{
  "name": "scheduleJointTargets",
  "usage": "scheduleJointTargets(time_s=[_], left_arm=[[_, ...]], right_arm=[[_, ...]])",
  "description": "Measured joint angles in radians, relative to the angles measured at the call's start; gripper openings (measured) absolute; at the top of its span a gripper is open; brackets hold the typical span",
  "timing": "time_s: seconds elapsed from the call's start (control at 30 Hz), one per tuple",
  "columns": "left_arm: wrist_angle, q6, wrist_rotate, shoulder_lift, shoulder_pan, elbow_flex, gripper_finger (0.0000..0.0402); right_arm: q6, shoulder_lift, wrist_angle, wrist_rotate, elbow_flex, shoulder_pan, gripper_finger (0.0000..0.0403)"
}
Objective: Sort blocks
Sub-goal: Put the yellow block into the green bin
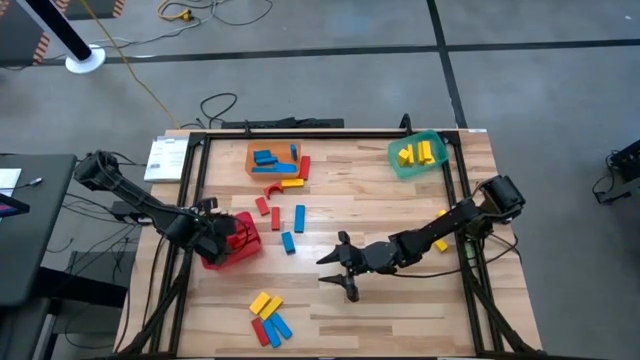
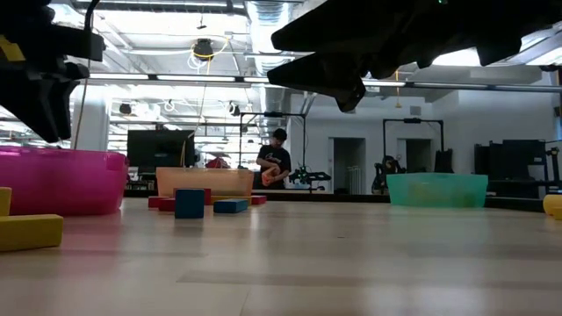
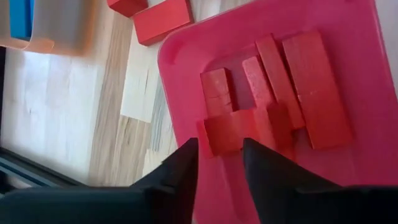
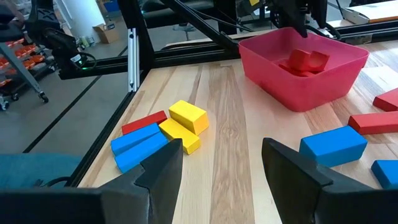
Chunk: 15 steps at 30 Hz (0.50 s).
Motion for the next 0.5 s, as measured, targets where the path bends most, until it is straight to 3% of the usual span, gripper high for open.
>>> scheduleJointTargets(time_s=[0.23,0.5], left_arm=[[0.011,-0.004,-0.003,0.000,0.004,0.000,0.0160],[0.116,0.043,0.013,0.000,-0.009,0.001,0.0164]], right_arm=[[0.000,0.000,0.000,0.000,0.000,0.001,0.0232],[0.005,0.000,-0.004,0.000,0.000,0.001,0.0232]])
